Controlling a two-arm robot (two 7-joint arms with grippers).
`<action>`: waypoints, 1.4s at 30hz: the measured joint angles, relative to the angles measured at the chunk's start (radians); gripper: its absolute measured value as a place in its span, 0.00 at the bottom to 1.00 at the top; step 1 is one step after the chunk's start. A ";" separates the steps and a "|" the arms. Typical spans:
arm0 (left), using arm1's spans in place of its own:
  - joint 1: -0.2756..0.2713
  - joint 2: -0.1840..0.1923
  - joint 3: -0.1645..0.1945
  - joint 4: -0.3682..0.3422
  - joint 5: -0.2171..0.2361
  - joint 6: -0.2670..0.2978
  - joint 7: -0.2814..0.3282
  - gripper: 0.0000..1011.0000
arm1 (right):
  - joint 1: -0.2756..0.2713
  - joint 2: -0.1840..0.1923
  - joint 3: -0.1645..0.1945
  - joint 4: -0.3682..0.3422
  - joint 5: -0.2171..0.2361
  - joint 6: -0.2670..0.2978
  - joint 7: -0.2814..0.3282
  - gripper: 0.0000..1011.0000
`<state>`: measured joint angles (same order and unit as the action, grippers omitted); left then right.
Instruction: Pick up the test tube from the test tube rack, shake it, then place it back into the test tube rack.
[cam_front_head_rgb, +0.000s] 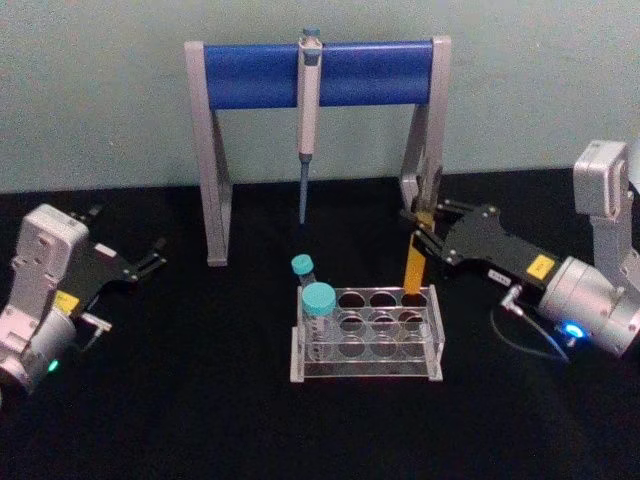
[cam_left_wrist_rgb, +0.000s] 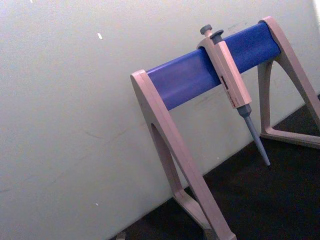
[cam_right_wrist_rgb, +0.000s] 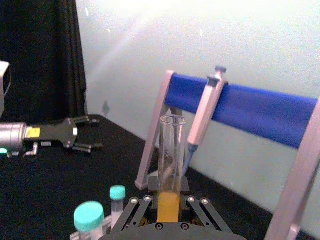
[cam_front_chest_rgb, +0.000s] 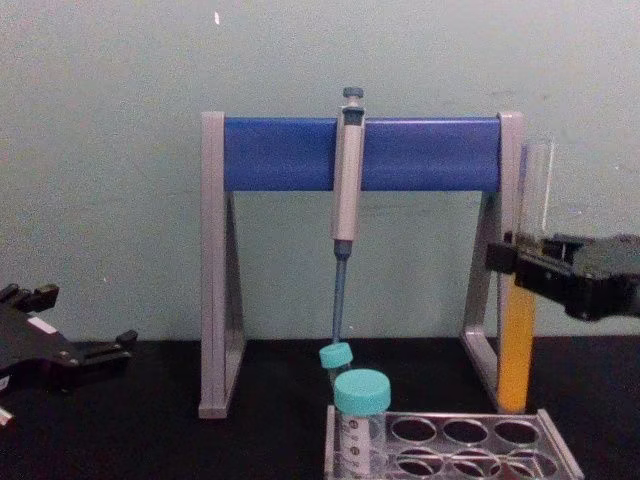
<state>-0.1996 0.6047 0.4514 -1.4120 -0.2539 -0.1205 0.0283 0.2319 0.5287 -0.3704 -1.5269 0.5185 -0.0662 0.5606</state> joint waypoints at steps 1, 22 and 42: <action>0.000 0.000 0.000 0.000 0.000 0.000 0.000 0.99 | 0.004 -0.002 0.000 0.000 0.001 0.000 0.002 0.23; 0.000 0.000 0.000 0.000 0.000 0.000 0.000 0.99 | 0.138 -0.071 -0.058 0.118 0.002 0.016 0.028 0.23; 0.000 0.000 0.000 0.000 0.000 0.000 0.000 0.99 | 0.000 0.026 -0.001 -0.028 0.030 0.065 -0.002 0.23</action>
<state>-0.1995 0.6047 0.4514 -1.4120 -0.2539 -0.1205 0.0283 0.2320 0.5548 -0.3713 -1.5545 0.5489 -0.0017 0.5588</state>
